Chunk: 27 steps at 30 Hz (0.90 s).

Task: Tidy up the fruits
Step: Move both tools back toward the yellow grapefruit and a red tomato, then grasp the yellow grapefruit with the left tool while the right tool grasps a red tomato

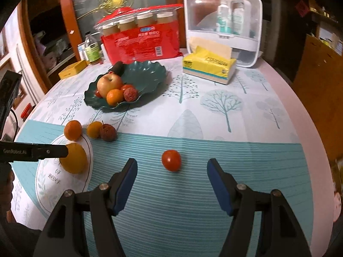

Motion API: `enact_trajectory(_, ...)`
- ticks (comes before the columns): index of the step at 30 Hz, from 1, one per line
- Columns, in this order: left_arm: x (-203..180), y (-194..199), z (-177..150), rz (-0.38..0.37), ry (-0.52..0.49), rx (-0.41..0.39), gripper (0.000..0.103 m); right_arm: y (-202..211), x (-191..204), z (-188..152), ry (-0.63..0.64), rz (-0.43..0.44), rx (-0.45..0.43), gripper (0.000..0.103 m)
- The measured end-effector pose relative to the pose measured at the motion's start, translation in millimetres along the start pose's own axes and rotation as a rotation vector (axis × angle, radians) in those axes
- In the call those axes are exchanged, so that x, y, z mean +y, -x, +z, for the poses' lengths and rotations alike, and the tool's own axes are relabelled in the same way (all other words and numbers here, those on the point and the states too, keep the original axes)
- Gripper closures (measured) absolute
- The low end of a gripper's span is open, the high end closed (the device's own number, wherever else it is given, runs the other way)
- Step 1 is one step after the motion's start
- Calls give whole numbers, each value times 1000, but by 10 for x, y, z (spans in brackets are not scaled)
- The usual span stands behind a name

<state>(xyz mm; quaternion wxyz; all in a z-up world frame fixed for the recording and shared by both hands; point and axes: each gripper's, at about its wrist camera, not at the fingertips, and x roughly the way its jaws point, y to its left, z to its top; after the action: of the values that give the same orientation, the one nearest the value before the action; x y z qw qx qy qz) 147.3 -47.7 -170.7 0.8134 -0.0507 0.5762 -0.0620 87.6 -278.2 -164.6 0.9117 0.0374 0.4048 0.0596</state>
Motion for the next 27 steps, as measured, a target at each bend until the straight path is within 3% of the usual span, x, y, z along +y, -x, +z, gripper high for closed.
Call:
enact_trajectory(10,-69,-177,41,1,6,20,32,-225,-68,-54,15,37,-3,38)
enact_trajectory(17,-124,-294,74,13,-30,57,32,-373,-23,-75,29,48,-2,54)
enact_trajectory(25,-227,-405,100,-7,-73,96,32,-495,-30,-89,27,33,25,64)
enact_trajectory(27,-246,-425,98,-12,-78,103,37,-513,-29,-91,31,26,31,67)
